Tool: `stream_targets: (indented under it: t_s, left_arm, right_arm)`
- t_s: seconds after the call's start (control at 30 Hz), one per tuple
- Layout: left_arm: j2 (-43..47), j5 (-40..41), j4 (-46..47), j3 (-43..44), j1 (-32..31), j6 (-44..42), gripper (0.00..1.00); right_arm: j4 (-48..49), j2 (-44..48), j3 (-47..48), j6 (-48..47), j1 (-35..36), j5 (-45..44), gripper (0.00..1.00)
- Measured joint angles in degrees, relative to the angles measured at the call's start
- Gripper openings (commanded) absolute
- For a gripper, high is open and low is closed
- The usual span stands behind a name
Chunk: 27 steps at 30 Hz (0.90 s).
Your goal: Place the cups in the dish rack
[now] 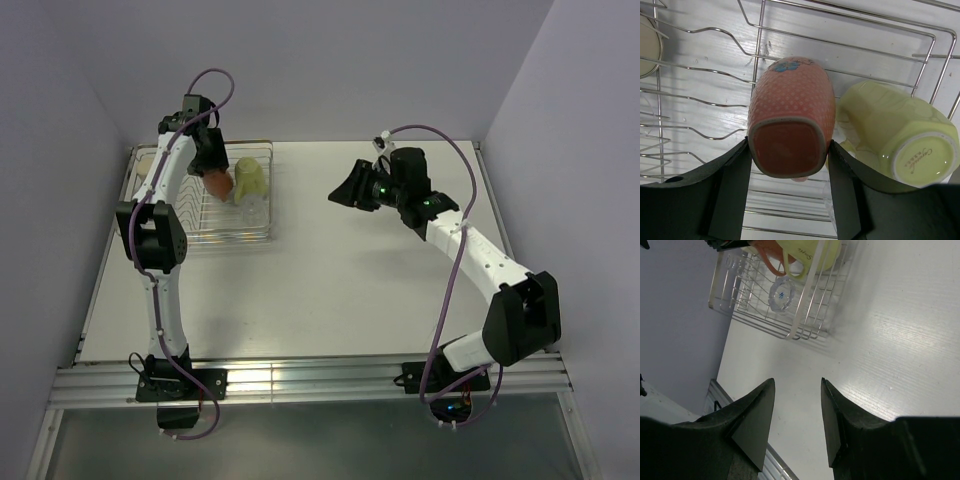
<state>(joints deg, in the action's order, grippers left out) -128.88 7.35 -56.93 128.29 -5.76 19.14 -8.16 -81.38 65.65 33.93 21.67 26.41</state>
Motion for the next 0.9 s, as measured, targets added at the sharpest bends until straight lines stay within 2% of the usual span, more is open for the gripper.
stream_targets:
  t_s: [0.27, 0.57, 0.67, 0.77, 0.8, 0.9]
  left_arm:
    - [-0.09, 0.00, -0.17, 0.00, 0.00, -0.28, 0.27]
    - [-0.83, 0.17, 0.31, -0.02, 0.00, -0.26, 0.40]
    - [-0.87, 0.33, 0.59, -0.02, 0.00, -0.26, 0.48]
    - [-0.98, 0.55, 0.94, -0.04, 0.00, -0.26, 0.59]
    - [-1.03, 0.63, 1.11, -0.04, 0.00, -0.26, 0.65]
    - [-1.14, 0.94, 1.46, -0.09, 0.00, -0.42, 0.73]
  right_arm:
    - [-0.02, -0.94, 0.00, -0.02, 0.33, -0.02, 0.49]
    - [-0.04, -1.75, 0.00, -0.04, 0.33, -0.02, 0.49]
    - [-0.04, -1.75, 0.00, -0.04, 0.37, -0.02, 0.50]
    - [-0.04, -1.81, 0.00, -0.04, 0.46, -0.02, 0.49]
    - [-0.04, -1.81, 0.00, -0.04, 0.48, -0.02, 0.49]
    - [-0.04, -1.88, 0.00, -0.13, 0.50, -0.02, 0.49]
